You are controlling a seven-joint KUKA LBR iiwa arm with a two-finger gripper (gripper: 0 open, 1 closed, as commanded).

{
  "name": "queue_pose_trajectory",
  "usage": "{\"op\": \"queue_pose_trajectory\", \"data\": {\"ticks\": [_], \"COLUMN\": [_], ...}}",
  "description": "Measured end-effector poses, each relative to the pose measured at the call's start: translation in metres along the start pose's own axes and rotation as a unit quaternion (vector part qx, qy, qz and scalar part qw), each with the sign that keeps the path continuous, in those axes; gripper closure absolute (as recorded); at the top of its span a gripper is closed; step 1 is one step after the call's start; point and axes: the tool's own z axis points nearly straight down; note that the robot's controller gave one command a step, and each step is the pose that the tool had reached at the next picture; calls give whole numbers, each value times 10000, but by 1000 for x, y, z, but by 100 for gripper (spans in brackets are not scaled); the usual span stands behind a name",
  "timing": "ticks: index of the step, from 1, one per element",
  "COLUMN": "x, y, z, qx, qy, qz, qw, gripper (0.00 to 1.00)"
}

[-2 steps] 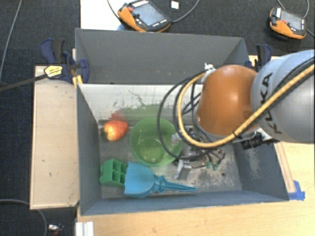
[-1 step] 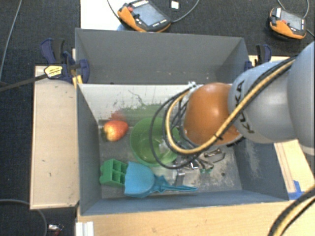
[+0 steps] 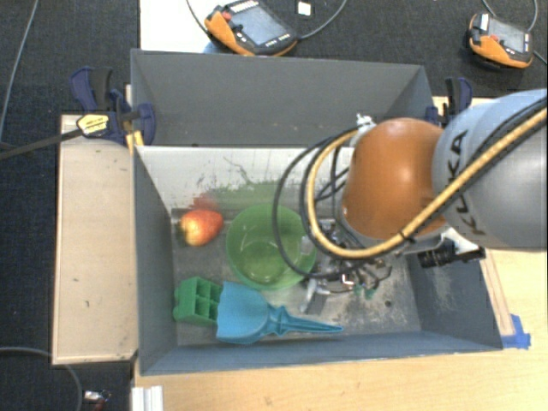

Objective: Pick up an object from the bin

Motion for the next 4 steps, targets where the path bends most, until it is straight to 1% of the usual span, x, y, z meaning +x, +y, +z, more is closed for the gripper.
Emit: {"op": "queue_pose_trajectory", "data": {"ticks": [1,2,3,4], "x": [-25,-23,-29,-27], "y": [5,4,7,13], "z": [36,49,45,48], "qx": [6,7,2,7], "qy": [21,33,9,4], "qz": [-1649,-1449,-901,-1058], "qw": [9863,9894,9959,9944], "gripper": [0,0,0,0]}}
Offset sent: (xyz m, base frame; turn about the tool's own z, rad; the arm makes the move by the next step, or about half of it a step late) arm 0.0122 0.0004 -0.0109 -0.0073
